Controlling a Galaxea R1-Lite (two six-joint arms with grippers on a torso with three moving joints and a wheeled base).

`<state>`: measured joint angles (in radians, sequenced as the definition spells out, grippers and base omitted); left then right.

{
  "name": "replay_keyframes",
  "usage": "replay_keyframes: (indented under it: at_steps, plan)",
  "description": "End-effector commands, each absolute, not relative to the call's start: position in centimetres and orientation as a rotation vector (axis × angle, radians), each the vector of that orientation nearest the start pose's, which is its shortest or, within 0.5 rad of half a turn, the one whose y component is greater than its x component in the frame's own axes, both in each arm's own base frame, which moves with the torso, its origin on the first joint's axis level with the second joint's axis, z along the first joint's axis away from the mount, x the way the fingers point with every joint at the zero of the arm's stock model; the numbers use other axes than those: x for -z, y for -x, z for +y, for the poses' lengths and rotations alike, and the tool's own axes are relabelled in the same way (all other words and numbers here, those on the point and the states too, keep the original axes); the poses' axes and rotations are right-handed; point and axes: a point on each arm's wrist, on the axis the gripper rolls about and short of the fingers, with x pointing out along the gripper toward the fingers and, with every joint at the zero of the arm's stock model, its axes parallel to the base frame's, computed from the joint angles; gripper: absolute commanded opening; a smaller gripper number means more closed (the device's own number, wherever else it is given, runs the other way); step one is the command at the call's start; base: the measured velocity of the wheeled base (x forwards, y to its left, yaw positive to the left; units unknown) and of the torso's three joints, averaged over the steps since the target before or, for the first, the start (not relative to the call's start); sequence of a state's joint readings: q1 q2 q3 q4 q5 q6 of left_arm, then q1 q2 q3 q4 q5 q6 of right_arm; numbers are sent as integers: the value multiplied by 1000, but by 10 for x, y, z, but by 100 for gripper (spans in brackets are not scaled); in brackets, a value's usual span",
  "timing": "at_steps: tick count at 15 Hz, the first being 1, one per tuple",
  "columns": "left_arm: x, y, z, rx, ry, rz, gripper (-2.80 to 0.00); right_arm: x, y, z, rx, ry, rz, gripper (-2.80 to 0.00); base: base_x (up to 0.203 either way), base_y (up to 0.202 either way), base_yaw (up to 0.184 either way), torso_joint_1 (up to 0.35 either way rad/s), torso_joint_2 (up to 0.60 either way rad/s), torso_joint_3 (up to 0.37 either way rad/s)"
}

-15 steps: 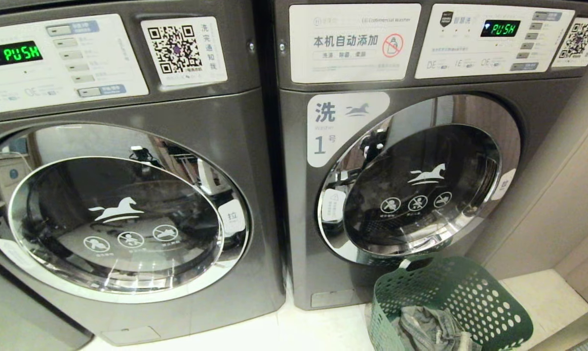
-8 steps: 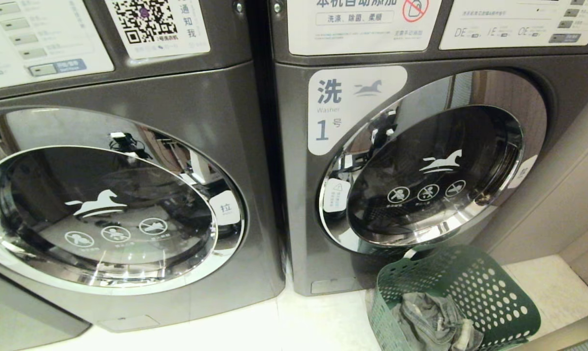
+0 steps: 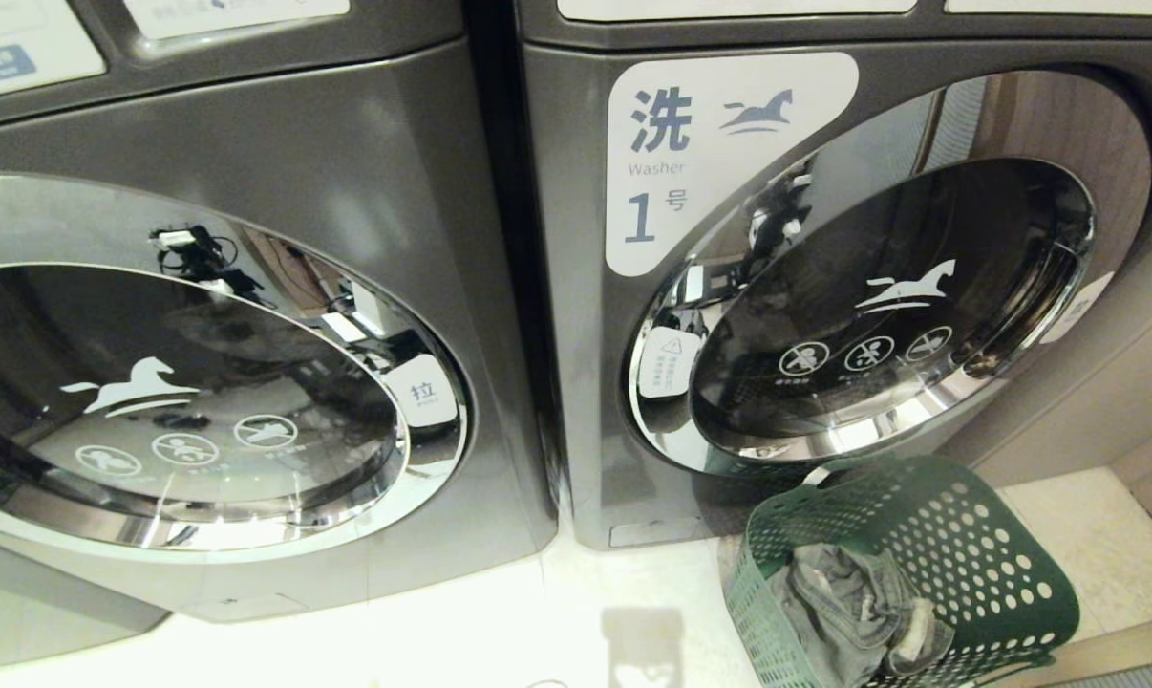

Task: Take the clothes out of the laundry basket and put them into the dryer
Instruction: Take the clothes out of the basket

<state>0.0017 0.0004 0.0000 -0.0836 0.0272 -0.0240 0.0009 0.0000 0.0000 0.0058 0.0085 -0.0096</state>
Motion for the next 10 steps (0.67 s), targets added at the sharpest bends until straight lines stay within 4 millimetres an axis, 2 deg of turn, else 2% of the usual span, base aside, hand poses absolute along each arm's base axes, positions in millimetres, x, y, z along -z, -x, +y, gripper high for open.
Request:
replay_keyframes:
  at_steps: [1,10]
  plan:
    - [-76,21,1,-28,25,-56,-280,-75,23,0,-9,9,6,-280,0,0,0,-1,4,-196]
    - [-76,21,1,-28,25,-54,-280,-75,23,0,-9,9,5,-280,0,0,0,2,4,-201]
